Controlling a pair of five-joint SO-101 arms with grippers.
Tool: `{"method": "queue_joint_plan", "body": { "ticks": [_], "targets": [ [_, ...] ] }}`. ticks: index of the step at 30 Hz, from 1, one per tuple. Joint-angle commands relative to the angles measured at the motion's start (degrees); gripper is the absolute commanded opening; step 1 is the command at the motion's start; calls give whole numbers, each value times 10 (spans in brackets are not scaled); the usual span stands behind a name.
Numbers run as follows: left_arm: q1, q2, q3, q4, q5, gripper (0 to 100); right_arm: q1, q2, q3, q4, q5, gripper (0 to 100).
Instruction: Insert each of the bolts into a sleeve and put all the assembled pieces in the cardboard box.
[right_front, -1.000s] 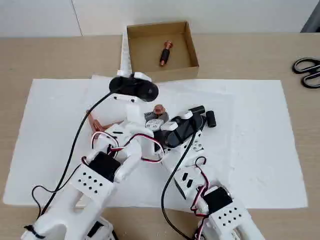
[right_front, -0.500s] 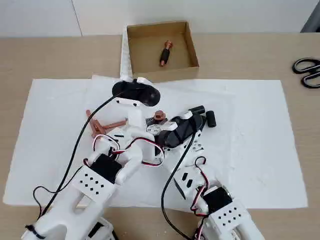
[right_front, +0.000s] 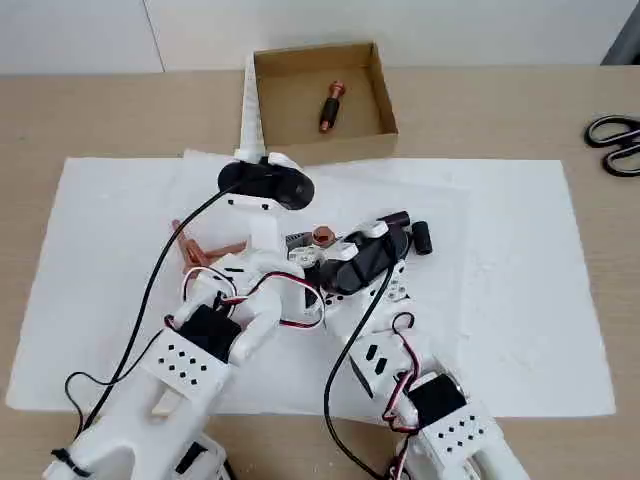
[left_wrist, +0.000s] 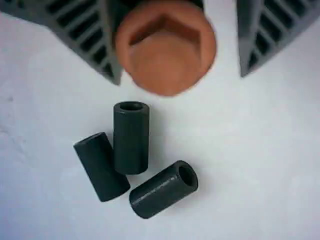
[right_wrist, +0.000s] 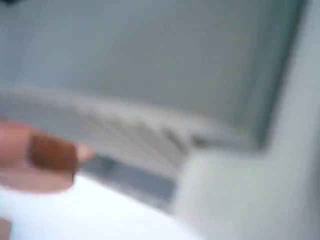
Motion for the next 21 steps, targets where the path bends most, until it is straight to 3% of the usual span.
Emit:
{"method": "queue_joint_plan", "body": {
  "ticks": [1, 8, 14, 21],
  "targets": [
    [-1, -10, -3, 4, -2, 186, 14, -14, -7, -15, -4, 4],
    [-1, -11, -49, 83, -2, 315, 28, -14, -7, -15, -4, 4],
    [-10, -11, -119, 164, -3, 321, 28, -14, -7, -15, -4, 4],
    [-71, -11, -153, 178, -3, 322, 29, -14, -6, -15, -4, 4]
  ]
}}
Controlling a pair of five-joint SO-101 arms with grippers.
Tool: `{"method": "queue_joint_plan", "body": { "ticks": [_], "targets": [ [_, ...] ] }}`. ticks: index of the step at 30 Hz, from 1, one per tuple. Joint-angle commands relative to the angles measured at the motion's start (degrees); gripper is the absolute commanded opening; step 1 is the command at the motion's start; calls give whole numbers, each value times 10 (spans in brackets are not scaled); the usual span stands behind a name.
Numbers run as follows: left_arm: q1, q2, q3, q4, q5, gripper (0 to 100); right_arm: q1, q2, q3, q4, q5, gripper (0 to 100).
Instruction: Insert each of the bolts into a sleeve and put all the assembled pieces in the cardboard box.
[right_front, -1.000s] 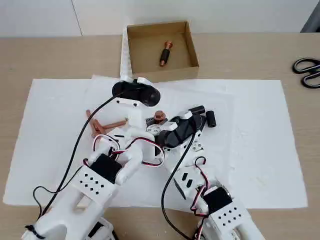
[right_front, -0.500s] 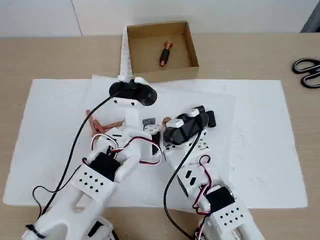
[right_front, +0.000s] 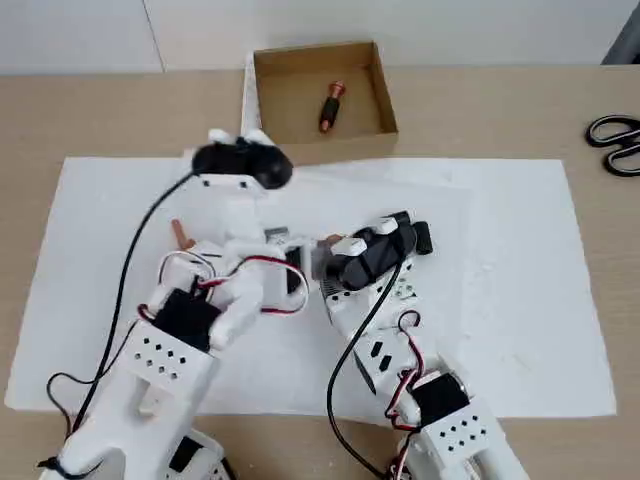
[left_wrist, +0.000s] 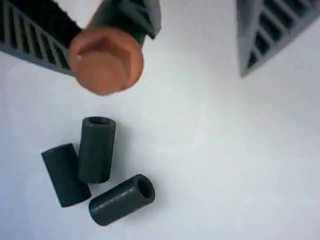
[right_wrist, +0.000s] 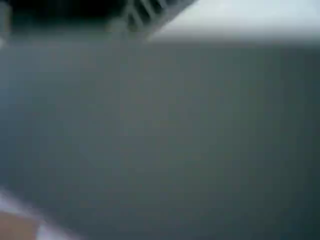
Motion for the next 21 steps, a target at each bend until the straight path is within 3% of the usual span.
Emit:
{"method": "queue_joint_plan", "body": {
  "ticks": [1, 9, 16, 21],
  "targets": [
    [-27, -11, -31, 4, -2, 322, 7, -14, -6, -15, -4, 4],
    [-113, -11, -30, 10, -2, 322, 31, -14, -6, -15, -4, 4],
    [-203, -10, -31, 115, -2, 322, 147, -8, -47, -13, -1, 4],
    [-244, -8, -22, 138, -2, 322, 215, 37, -166, -8, -1, 4]
  ]
}}
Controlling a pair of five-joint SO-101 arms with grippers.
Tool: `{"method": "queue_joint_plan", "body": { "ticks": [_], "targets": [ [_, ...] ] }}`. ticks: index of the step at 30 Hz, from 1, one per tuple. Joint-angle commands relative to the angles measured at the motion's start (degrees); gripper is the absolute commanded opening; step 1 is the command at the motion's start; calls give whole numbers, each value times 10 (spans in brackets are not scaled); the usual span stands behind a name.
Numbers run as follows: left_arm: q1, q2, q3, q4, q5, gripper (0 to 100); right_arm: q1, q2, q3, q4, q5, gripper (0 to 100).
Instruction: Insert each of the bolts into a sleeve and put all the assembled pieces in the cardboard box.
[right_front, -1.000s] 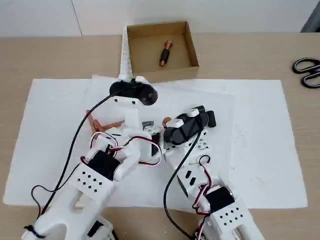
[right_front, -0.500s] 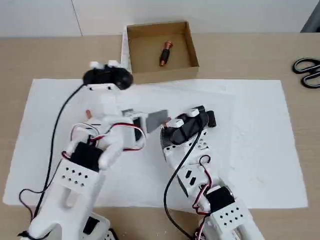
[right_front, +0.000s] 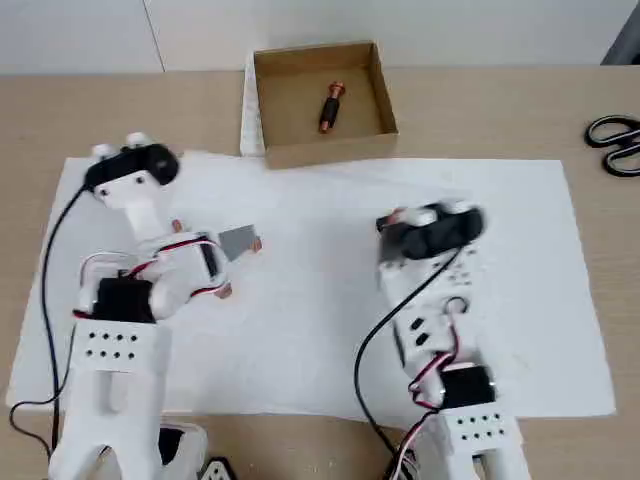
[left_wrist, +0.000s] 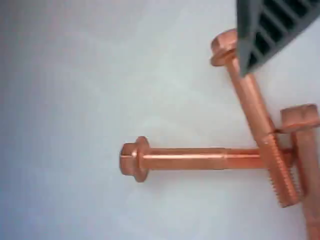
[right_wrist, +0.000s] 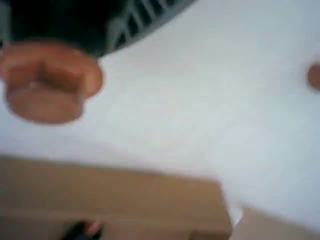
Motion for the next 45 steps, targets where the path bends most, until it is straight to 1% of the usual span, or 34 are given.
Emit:
{"method": "queue_joint_plan", "body": {
  "ticks": [1, 4, 8, 11, 15, 17, 22, 26, 29, 32, 40, 42, 45],
  "targets": [
    [-11, -9, -16, 4, -3, 322, 38, 54, -136, -8, -1, 4],
    [-11, -9, -9, 4, -3, 322, 42, 168, -247, -14, -1, 4],
    [-14, -9, -8, 5, -3, 322, 42, 369, -416, -33, -3, 4],
    [-15, -9, -8, 5, -10, 322, 42, 529, -530, -117, -2, 4],
    [-15, -9, 7, 5, -53, 322, 32, 731, -680, -257, -2, 4],
    [-15, -9, 20, 5, -61, 321, 25, 825, -761, -298, -2, 4],
    [-15, -9, 26, 5, -60, 321, 9, 1027, -968, -299, -2, 4],
    [-15, -9, 25, 4, -60, 321, 3, 1155, -1090, -299, -1, 4],
    [-15, -9, 25, 3, -60, 321, 1, 1225, -1153, -299, -1, 4],
    [-15, -9, 25, 2, -60, 321, 3, 1265, -1178, -299, -1, 4],
    [-15, -9, 25, 1, -60, 321, 3, 1287, -1178, -298, -1, 8],
    [-15, -9, 25, 1, -60, 321, 3, 1287, -1176, -293, -1, 40],
    [-15, -9, 25, 1, -60, 321, 1, 1286, -1177, -251, -1, 126]
  ]
}}
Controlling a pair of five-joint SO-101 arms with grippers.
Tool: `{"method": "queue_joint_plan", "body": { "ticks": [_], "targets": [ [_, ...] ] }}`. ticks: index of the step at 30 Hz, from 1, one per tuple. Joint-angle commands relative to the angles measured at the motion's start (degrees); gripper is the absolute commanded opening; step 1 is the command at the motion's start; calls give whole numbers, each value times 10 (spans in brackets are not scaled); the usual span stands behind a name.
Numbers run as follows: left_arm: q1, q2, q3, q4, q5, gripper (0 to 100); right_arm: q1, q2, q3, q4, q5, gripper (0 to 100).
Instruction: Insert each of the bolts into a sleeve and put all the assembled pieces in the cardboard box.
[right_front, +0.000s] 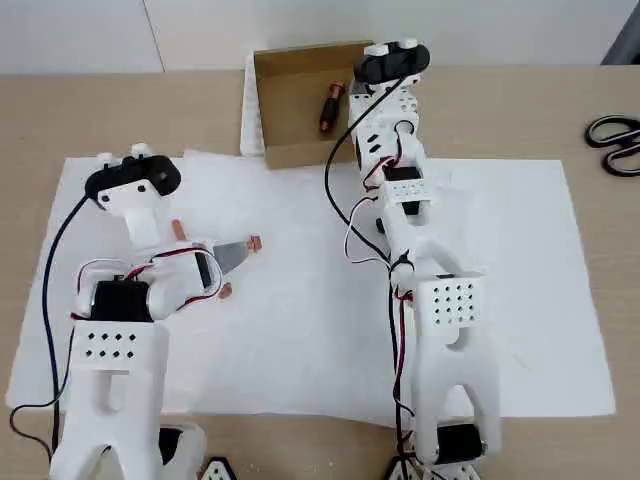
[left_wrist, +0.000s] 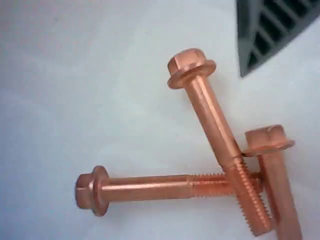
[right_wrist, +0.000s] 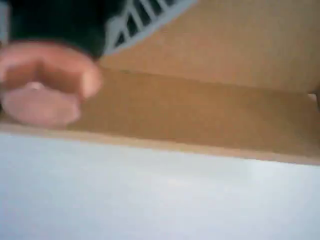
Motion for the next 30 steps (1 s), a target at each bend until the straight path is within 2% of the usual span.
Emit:
{"method": "queue_joint_plan", "body": {
  "ticks": [1, 4, 14, 25, 30],
  "targets": [
    [-3, -9, -4, -3, -5, 321, -4, -15, -45, 27, -1, 151],
    [-3, -9, -4, -3, -5, 321, -3, -18, -46, 32, -1, 193],
    [-3, -9, -7, -2, -5, 321, -1, -71, -47, 44, 0, 195],
    [-2, -10, -15, 2, -5, 321, 7, -262, -47, 231, 0, 195],
    [-3, -10, -65, 52, -5, 321, 8, -354, -47, 318, 0, 194]
  ]
}}
